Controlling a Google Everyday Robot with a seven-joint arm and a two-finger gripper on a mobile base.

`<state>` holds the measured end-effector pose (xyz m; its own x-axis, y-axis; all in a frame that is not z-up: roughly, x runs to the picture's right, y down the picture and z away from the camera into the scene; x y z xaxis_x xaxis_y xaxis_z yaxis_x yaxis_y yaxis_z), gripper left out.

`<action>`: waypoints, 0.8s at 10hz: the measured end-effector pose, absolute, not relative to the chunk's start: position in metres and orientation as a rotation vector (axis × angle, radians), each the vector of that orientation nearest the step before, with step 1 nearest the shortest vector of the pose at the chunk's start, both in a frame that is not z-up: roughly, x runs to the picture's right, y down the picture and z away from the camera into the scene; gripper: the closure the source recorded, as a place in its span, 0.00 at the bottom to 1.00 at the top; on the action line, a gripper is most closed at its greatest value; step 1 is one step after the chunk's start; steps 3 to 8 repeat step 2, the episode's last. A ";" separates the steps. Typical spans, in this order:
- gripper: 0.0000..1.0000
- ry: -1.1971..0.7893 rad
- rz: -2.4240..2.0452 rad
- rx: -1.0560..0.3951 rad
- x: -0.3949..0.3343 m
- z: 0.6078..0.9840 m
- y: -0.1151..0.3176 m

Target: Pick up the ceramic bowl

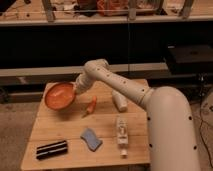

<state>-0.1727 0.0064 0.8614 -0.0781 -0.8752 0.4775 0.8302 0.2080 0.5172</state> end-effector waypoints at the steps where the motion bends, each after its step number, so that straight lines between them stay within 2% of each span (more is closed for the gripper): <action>1: 1.00 -0.854 -1.416 0.071 -0.172 0.856 0.007; 8: 1.00 -0.856 -1.415 0.078 -0.171 0.853 0.006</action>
